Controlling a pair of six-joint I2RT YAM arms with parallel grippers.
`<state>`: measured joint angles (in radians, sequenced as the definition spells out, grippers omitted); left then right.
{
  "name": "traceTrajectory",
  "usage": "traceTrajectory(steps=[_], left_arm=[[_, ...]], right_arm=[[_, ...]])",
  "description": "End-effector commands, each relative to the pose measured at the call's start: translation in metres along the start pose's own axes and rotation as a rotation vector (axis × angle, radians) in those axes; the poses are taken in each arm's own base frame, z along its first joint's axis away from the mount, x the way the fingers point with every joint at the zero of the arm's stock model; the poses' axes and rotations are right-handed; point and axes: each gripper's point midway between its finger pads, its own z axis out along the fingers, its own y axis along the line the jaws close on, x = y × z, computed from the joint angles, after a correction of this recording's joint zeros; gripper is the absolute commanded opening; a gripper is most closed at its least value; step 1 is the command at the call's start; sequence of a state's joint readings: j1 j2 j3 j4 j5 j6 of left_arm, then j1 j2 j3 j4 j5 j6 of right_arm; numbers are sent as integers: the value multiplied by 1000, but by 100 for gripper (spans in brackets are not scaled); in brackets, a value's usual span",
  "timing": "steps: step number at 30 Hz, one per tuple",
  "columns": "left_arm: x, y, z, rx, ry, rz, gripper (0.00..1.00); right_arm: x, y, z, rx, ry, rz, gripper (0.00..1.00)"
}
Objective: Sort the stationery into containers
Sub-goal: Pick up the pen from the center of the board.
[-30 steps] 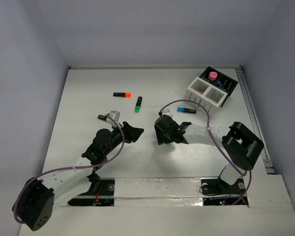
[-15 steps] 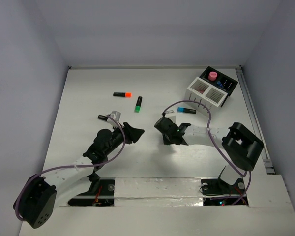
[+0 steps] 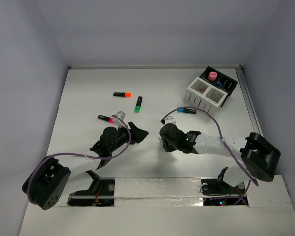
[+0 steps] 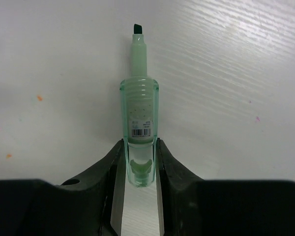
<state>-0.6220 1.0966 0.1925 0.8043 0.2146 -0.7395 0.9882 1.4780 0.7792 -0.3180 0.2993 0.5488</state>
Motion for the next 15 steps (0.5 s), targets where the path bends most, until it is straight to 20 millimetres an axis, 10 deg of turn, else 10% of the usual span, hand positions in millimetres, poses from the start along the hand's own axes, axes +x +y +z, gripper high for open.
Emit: traceTrajectory(steps=[1,15], left_arm=[[-22,-31,10,113,-58,-2,57],[-6,-40,32,140,-2,-28,49]], right_arm=[[-30,28,-16,-135,-124,-31,0],[-40,54,-26,-237,-191,-73,0]])
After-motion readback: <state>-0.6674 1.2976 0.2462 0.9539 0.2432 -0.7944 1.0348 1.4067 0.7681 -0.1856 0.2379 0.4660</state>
